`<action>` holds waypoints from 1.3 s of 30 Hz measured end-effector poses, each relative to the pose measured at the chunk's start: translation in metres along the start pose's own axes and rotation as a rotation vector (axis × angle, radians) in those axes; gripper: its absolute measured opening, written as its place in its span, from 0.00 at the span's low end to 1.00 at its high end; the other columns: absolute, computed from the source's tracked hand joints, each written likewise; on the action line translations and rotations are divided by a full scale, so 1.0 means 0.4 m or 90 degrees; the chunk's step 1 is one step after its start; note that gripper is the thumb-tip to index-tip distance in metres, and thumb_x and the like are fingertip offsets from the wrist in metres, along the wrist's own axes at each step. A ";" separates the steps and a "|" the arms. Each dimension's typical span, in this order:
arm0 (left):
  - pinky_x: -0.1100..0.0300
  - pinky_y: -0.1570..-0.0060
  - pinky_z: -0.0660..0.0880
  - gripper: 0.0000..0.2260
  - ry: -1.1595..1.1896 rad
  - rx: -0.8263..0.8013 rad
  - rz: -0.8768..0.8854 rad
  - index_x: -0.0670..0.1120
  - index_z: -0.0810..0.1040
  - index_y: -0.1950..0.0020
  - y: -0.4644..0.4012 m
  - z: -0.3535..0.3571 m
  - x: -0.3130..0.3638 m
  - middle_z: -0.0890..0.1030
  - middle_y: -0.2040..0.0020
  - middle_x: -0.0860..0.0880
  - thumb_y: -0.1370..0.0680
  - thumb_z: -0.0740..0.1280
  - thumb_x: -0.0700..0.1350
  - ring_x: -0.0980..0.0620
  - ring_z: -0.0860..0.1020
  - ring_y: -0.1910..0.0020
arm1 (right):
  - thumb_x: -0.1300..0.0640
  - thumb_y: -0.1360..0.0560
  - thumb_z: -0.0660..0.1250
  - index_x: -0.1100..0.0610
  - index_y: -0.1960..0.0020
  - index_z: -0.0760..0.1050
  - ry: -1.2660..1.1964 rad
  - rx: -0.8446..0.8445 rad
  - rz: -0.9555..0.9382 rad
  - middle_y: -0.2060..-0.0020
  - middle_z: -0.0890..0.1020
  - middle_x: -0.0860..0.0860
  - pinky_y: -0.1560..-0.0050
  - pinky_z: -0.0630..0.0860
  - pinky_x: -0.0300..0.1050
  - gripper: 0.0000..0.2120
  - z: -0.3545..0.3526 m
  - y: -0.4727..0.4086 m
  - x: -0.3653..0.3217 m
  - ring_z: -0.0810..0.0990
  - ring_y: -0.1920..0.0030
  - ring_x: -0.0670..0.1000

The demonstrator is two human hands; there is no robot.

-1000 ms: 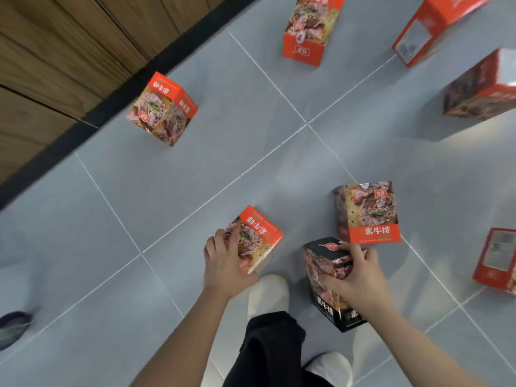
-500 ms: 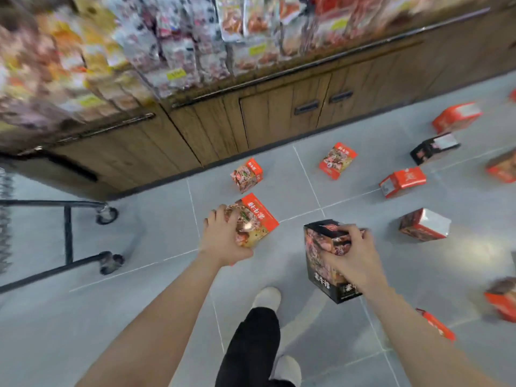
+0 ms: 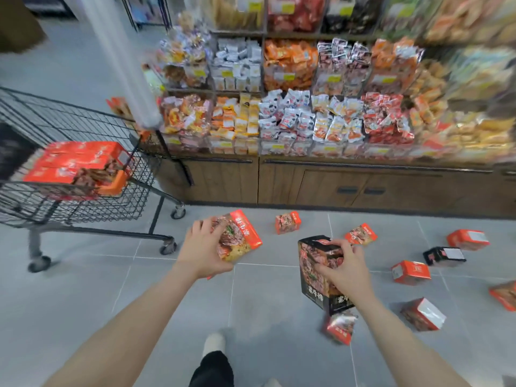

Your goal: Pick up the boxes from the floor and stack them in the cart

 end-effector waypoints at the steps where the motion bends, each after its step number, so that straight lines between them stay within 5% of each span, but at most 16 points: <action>1: 0.48 0.40 0.66 0.47 0.004 0.009 -0.016 0.51 0.63 0.27 0.025 -0.019 -0.030 0.65 0.32 0.45 0.44 0.63 0.68 0.42 0.64 0.38 | 0.50 0.39 0.77 0.46 0.41 0.70 0.003 -0.007 -0.008 0.50 0.67 0.49 0.49 0.72 0.44 0.30 0.009 0.004 -0.024 0.75 0.49 0.51; 17: 0.47 0.39 0.69 0.45 0.035 0.073 -0.205 0.52 0.65 0.28 0.299 -0.215 -0.718 0.66 0.33 0.45 0.43 0.67 0.68 0.43 0.63 0.37 | 0.55 0.41 0.77 0.42 0.45 0.69 -0.031 -0.066 -0.131 0.49 0.68 0.50 0.51 0.68 0.43 0.29 0.430 0.039 -0.617 0.74 0.50 0.52; 24: 0.47 0.37 0.67 0.43 0.045 0.101 -0.262 0.53 0.65 0.29 0.338 -0.294 -0.964 0.65 0.32 0.47 0.41 0.67 0.67 0.44 0.61 0.35 | 0.50 0.37 0.76 0.44 0.43 0.69 -0.024 -0.144 -0.216 0.49 0.67 0.50 0.51 0.67 0.42 0.26 0.593 0.024 -0.894 0.73 0.51 0.48; 30: 0.48 0.36 0.66 0.44 0.070 0.126 -0.288 0.53 0.66 0.29 0.280 -0.343 -1.113 0.65 0.32 0.47 0.42 0.62 0.71 0.45 0.61 0.35 | 0.47 0.34 0.74 0.40 0.42 0.66 0.024 -0.191 -0.284 0.48 0.67 0.47 0.50 0.73 0.47 0.25 0.713 -0.066 -1.095 0.74 0.50 0.48; 39: 0.46 0.32 0.64 0.45 0.048 0.146 -0.343 0.53 0.65 0.28 0.016 -0.434 -1.377 0.63 0.29 0.47 0.43 0.65 0.68 0.45 0.61 0.32 | 0.53 0.35 0.74 0.45 0.42 0.67 0.013 -0.252 -0.376 0.47 0.67 0.48 0.57 0.68 0.34 0.25 0.929 -0.334 -1.394 0.71 0.54 0.38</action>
Point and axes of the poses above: each hand's wrist, its own y-axis away from the middle knuckle, its own z-axis out of the palm, x = y × z, the point moved 1 cm from there along -y, towards the middle knuckle
